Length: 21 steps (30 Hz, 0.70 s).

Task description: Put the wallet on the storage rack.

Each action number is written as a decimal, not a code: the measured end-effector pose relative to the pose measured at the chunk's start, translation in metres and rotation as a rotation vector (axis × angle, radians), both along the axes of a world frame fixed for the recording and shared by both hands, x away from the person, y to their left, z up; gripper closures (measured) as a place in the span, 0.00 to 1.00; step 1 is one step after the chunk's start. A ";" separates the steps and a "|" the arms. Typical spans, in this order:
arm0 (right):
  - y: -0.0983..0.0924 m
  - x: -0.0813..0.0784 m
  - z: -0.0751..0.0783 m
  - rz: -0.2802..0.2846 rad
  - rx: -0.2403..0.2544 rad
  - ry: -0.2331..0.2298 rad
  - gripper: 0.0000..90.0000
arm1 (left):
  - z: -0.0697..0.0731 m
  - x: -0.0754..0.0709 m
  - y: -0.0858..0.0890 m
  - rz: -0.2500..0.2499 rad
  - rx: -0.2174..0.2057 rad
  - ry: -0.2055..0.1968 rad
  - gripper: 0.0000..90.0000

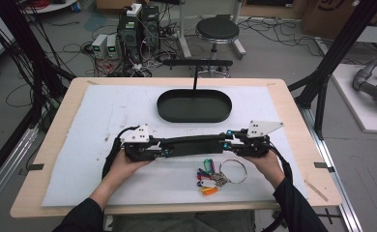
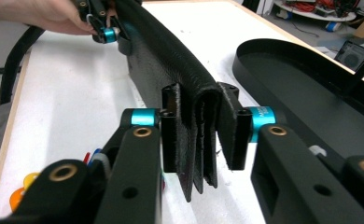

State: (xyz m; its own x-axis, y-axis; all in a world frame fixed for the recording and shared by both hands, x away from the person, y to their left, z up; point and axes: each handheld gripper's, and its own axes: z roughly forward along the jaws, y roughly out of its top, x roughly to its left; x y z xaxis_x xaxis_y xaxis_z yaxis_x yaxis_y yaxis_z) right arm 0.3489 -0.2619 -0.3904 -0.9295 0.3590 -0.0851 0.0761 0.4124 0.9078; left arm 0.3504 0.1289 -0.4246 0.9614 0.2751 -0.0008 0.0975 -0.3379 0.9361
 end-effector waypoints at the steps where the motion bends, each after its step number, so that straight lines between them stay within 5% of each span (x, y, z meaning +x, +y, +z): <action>1: 0.000 0.000 0.000 0.000 0.000 0.000 0.77 | 0.000 0.000 0.000 -0.003 -0.007 0.006 0.83; 11: -0.004 0.005 -0.003 -0.054 0.033 0.048 0.49 | 0.013 0.000 0.007 -0.002 -0.094 0.058 0.84; 21: -0.020 0.005 0.002 -0.202 0.058 -0.004 0.46 | 0.030 0.001 0.010 0.053 -0.068 0.073 0.84</action>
